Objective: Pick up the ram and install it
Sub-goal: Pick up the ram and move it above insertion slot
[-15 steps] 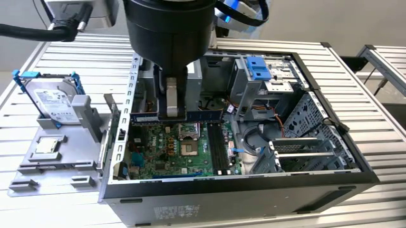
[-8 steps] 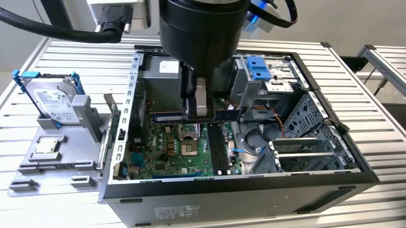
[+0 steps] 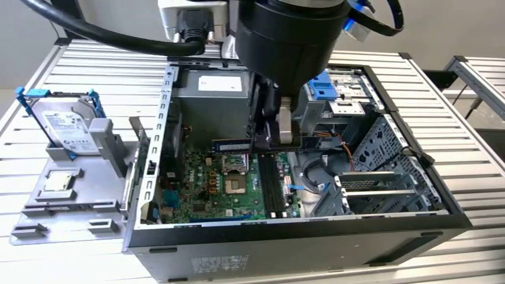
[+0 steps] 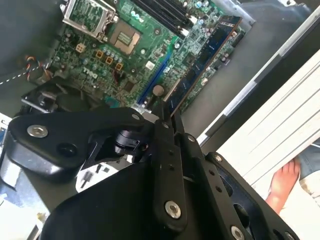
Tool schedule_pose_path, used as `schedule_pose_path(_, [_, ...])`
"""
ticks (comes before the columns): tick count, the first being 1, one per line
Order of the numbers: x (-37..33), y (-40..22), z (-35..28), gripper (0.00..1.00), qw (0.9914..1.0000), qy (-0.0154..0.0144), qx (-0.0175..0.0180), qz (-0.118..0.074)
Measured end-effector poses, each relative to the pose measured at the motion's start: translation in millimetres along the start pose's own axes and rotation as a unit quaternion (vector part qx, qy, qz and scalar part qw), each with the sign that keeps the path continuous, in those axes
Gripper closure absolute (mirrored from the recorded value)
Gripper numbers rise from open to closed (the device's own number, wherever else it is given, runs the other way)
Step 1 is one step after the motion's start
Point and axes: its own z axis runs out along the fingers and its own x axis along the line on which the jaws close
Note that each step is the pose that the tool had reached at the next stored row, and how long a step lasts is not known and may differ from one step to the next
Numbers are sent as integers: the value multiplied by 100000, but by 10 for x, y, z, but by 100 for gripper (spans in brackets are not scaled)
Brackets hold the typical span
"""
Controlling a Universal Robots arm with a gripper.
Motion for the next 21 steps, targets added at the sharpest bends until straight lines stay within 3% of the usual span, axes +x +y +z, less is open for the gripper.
schedule_pose_path(16, [12, -520, -8, 100, 100000, 0, -2, -1])
schedule_pose_path(21, [13, -543, -8, 100, 100000, 1, -1, -1])
